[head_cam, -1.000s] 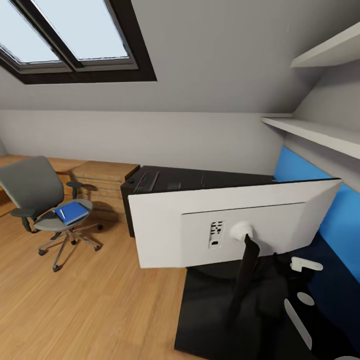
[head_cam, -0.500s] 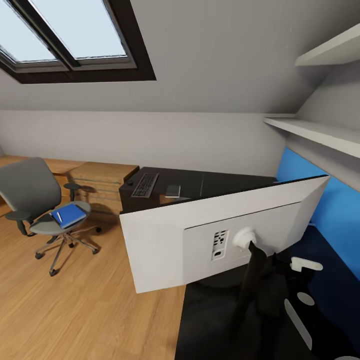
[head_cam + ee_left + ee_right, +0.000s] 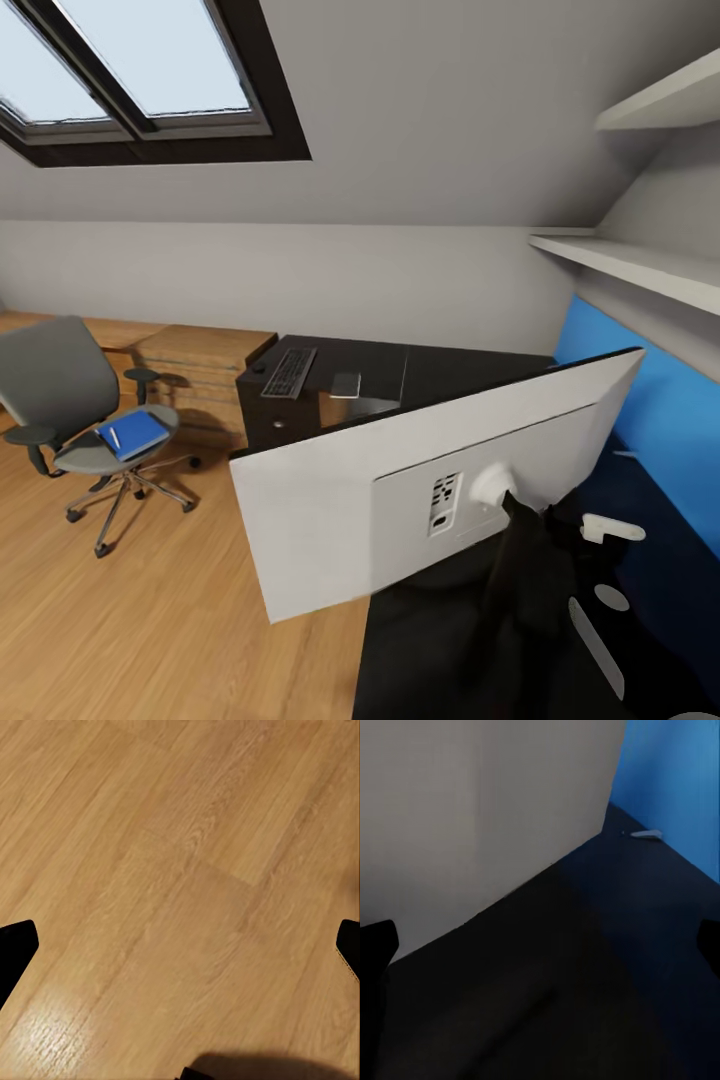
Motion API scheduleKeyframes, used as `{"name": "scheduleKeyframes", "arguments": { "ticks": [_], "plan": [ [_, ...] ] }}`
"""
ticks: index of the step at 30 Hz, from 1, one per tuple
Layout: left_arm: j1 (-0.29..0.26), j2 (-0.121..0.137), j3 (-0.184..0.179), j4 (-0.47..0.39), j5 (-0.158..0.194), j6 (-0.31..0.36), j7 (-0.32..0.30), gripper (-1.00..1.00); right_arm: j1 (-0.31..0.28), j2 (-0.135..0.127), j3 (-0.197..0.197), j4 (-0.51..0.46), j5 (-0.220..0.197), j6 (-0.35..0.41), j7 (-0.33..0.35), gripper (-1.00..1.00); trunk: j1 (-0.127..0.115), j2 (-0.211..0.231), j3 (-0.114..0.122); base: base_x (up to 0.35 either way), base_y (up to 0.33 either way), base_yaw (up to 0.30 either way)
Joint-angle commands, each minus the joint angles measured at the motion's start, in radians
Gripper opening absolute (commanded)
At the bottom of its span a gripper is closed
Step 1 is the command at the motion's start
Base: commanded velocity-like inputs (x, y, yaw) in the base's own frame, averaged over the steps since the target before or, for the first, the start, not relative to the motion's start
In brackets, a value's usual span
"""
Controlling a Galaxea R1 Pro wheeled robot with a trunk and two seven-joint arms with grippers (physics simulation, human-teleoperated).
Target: In the bedroom, organize the workspace by keeping the computer under the desk, ensuring the monitor is on the desk, placing the keyboard on the desk next to the monitor, placing the mouse on the desk next to the keyboard, moving the folder from the swivel chair onto the desk next to the mouse, stacking the notebook on top of the folder with the pen on top of the notebook, and positioning the swivel chair next to the desk.
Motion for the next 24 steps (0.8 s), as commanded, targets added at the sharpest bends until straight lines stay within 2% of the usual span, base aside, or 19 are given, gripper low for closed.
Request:
{"name": "scheduleKeyframes", "arguments": {
  "ticks": [1,9,17,24],
  "plan": [
    [0.0,-0.001,-0.009,-0.001,0.002,-0.002,0.008,1.0,-0.001,-0.001,0.002,0.0,-0.01,-0.006,-0.001,1.0,0.0,-0.001,-0.001,0.164,0.0,0.0],
    [0.0,-0.005,-0.009,0.0,0.002,-0.002,0.008,1.0,-0.001,-0.001,0.002,0.0,-0.01,-0.006,-0.001,1.0,0.0,-0.001,-0.001,0.072,0.0,0.0],
    [0.0,-0.005,-0.009,0.0,0.002,-0.003,0.007,1.0,-0.001,-0.001,0.002,0.0,-0.01,-0.021,-0.001,1.0,0.0,-0.001,-0.001,0.182,0.0,0.0],
    [0.0,-0.005,-0.015,0.023,0.001,-0.004,0.008,1.0,-0.001,-0.001,0.001,0.002,-0.01,-0.021,-0.001,1.0,0.0,-0.001,-0.001,0.021,0.0,0.0]
  ]
}}
